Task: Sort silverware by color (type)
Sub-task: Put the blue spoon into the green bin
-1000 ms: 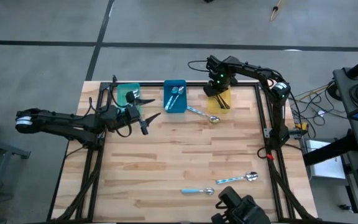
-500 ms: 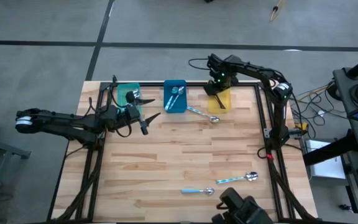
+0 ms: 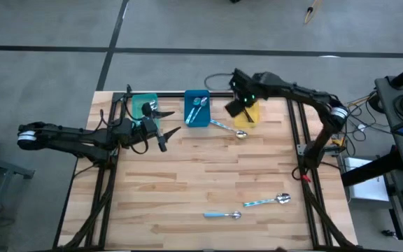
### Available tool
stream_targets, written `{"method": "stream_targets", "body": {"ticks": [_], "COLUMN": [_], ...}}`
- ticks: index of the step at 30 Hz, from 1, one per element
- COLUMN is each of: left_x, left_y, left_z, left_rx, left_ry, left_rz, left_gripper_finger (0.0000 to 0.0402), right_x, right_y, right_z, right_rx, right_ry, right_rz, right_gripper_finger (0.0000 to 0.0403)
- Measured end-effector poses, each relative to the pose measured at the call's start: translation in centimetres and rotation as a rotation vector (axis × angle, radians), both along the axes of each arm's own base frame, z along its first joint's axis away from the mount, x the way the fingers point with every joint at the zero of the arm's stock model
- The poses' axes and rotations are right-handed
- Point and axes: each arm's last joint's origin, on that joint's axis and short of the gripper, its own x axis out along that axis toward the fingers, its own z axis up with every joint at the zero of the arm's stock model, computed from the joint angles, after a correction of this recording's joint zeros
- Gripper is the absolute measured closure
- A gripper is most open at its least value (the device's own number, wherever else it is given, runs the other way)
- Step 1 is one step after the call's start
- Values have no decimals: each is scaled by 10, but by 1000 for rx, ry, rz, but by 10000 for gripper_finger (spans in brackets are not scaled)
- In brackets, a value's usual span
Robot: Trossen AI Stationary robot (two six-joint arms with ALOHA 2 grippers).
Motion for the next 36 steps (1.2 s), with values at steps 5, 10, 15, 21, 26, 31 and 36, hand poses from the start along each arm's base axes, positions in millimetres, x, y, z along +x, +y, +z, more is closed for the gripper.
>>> {"method": "stream_targets", "body": {"ticks": [5,10,15,21,26,31,36], "left_x": [0,0,1,5,10,17,32], "left_y": [-1,-3,-8,-24,-46,-64,-83], "left_z": [0,-2,-8,-17,-25,-33,-33], "left_rx": [-29,-77,-176,-327,-428,-501,-540], "left_ry": [-14,-10,13,41,69,84,107], "left_rz": [-4,-17,-41,-138,-242,-301,-348], "left_gripper_finger": [135,135,135,135,135,135,135], "right_x": [7,4,-7,-20,-25,-27,-28], "right_y": [68,136,191,237,259,273,288], "right_z": [12,9,1,-15,-31,-40,-46], "right_rx": [-62,-82,-131,-170,-173,-148,-126], "right_ry": [-72,-240,-376,-459,-465,-441,-439], "right_rz": [181,330,432,603,675,707,747], "right_gripper_finger": [278,274,275,280,280,285,287]}}
